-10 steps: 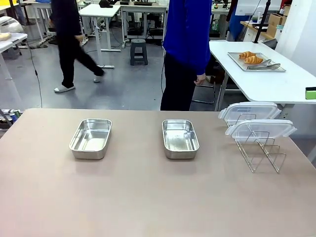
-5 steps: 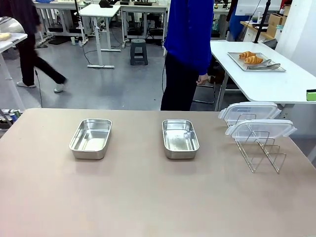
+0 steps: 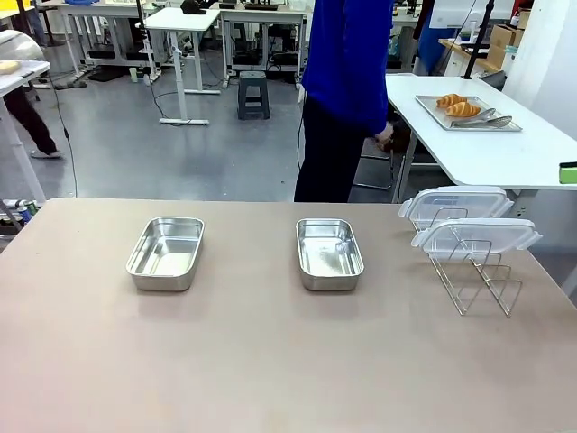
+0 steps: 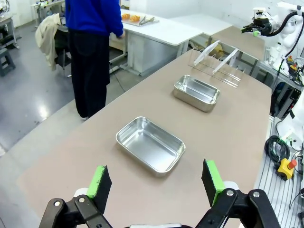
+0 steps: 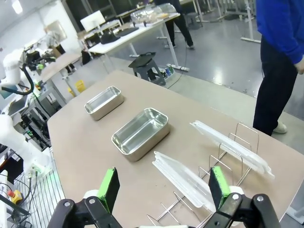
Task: Place the bread in airtight containers.
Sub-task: Lift both Airtight Container.
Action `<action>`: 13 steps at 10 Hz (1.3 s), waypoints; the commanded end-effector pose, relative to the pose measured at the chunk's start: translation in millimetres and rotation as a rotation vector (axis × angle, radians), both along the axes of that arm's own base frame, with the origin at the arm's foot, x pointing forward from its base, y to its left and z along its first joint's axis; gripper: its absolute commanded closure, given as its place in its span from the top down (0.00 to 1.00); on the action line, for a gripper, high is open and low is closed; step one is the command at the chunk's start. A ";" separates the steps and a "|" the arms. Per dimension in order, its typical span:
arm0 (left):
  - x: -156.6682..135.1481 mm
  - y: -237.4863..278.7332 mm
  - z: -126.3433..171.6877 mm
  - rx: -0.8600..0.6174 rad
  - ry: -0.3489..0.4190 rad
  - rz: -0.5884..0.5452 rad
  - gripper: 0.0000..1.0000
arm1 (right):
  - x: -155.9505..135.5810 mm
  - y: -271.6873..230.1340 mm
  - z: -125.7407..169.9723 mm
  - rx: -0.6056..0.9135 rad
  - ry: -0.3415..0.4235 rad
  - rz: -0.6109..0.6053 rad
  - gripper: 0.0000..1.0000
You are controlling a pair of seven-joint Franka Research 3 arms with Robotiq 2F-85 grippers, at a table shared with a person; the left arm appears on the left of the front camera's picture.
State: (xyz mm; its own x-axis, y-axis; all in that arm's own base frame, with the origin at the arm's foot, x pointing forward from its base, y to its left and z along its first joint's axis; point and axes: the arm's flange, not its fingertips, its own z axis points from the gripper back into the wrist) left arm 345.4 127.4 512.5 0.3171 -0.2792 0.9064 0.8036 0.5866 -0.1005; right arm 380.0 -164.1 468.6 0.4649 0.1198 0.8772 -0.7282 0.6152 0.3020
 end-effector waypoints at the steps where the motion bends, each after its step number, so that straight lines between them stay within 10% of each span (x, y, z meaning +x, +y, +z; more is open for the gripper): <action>1: 2.7 0.7 0.3 -0.015 -0.026 -0.011 1.00 | 3.7 -1.2 -1.9 0.010 -0.041 0.004 1.00; 13: 2.7 0.7 0.3 -0.015 -0.026 -0.011 1.00 | 3.7 -1.2 -1.9 0.010 -0.041 0.004 1.00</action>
State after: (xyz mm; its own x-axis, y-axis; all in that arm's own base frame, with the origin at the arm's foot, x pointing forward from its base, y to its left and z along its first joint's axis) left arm 345.4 127.2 512.5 0.3171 -0.2789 0.9065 0.8041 0.5858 -0.1011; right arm 379.2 -165.2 467.5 0.4627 0.1231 0.8780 -0.7307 0.6137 0.2990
